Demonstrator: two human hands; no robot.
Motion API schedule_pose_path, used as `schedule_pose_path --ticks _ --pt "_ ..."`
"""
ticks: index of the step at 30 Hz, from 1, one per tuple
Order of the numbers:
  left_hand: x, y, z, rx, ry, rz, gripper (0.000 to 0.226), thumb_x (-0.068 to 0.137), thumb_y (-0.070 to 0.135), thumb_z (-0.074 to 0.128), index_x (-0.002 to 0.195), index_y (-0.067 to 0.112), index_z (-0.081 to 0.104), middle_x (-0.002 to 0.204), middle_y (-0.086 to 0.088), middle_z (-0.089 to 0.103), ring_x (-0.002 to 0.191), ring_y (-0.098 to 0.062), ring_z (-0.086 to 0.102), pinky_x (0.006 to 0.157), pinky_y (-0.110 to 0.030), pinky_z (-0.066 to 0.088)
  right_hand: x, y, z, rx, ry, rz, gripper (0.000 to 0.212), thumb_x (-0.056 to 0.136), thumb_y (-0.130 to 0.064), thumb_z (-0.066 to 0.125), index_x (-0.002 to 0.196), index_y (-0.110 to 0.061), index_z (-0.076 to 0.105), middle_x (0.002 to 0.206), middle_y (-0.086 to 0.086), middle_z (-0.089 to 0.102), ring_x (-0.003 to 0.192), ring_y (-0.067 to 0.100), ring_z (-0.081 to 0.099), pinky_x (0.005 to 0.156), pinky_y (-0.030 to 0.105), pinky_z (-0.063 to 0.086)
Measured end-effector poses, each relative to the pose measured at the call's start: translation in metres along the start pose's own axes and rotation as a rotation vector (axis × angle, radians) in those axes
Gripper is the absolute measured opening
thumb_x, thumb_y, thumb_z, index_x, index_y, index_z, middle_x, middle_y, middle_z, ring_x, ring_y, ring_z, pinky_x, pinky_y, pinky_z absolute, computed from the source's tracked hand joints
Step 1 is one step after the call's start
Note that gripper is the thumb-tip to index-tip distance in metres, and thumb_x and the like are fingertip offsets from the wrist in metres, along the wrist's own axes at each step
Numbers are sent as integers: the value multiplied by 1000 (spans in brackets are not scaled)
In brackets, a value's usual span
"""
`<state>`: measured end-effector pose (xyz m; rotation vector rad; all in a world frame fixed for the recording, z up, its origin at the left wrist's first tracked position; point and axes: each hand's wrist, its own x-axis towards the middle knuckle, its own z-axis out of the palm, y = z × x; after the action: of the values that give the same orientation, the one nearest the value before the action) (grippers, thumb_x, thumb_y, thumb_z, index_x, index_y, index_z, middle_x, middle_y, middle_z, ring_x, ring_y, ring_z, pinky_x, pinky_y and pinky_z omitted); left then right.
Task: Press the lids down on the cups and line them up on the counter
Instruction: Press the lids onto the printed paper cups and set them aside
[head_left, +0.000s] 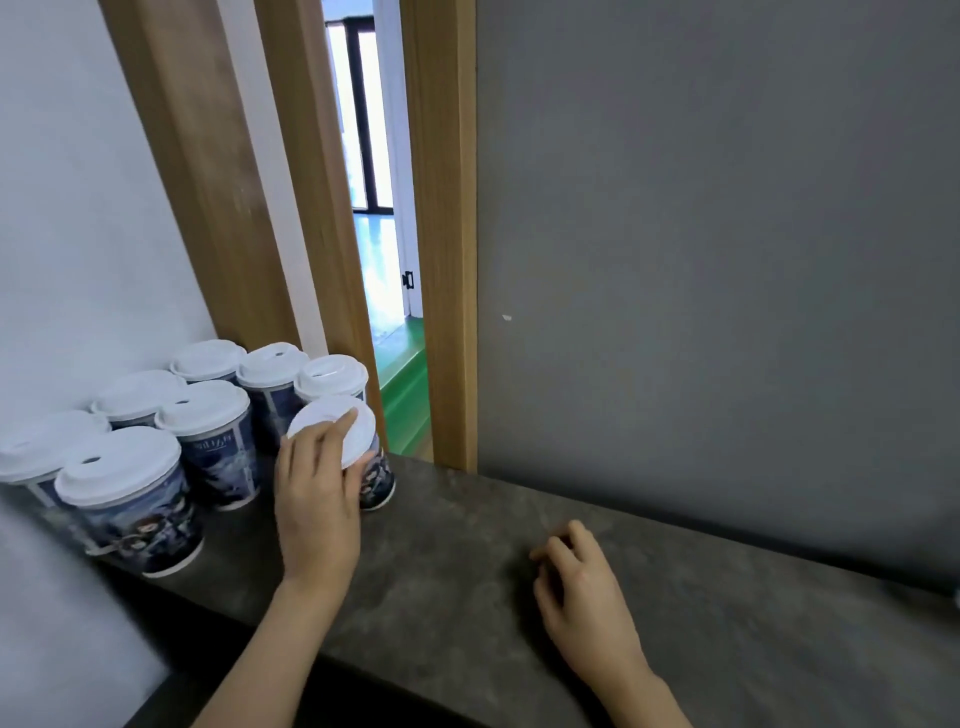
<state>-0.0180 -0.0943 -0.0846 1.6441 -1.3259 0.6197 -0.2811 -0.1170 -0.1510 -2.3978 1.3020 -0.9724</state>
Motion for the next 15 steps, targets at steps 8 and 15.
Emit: schedule_pose_path --ticks 8,15 --pt "-62 86 33 -672 -29 -47 34 96 21 54 128 10 53 120 7 46 117 -3 50 99 -19 40 2 6 -9 671 98 288 81 79 -17 85 146 -25 39 143 -5 51 131 9 51 113 38 41" --pt "-73 91 48 -714 1 -149 34 99 15 47 133 14 47 122 10 45 118 3 47 100 -15 38 2 14 -11 737 241 374 69 77 -5 84 130 -36 53 133 -7 47 120 -2 54 97 21 50"
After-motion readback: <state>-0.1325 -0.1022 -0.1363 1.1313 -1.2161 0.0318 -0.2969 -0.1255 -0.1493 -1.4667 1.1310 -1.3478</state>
